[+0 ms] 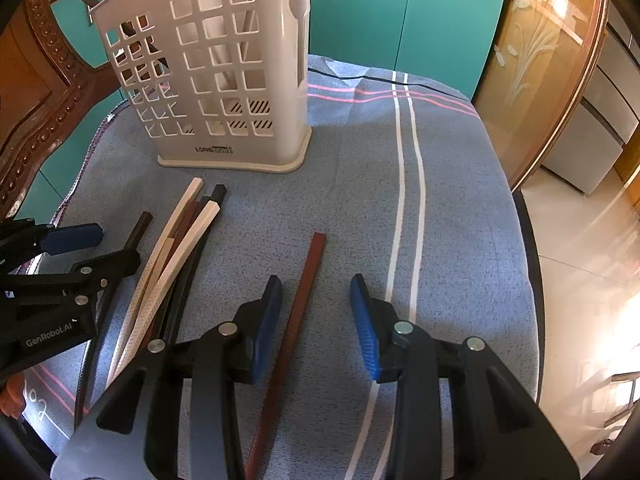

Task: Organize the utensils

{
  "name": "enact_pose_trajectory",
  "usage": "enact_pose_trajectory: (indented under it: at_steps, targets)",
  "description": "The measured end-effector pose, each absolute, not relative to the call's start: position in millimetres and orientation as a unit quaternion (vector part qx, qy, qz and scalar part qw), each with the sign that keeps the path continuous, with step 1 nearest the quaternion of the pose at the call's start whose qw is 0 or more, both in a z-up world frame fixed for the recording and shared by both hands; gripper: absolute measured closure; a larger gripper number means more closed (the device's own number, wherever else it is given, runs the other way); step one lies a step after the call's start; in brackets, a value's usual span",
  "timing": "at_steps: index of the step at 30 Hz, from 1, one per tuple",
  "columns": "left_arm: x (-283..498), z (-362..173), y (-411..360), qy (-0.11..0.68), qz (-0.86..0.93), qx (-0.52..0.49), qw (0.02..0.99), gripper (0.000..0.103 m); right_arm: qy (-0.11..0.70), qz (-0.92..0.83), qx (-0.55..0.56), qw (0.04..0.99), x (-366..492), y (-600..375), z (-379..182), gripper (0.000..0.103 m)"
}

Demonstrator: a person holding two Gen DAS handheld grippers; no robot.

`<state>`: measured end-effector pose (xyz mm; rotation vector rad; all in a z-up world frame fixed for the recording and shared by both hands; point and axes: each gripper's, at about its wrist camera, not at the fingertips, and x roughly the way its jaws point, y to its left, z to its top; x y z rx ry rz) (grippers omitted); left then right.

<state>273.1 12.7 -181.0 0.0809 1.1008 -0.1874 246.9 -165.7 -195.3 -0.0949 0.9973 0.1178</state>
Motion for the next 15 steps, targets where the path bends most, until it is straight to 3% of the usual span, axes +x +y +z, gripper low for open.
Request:
enact_pose_trajectory:
  at_steps: [15]
  targets:
    - [275.4,-180.6,9.8,0.523,-0.086,0.042,0.847,0.051,0.476,0.057,-0.050,0.876,244.7,-165.2,-194.7,0.066]
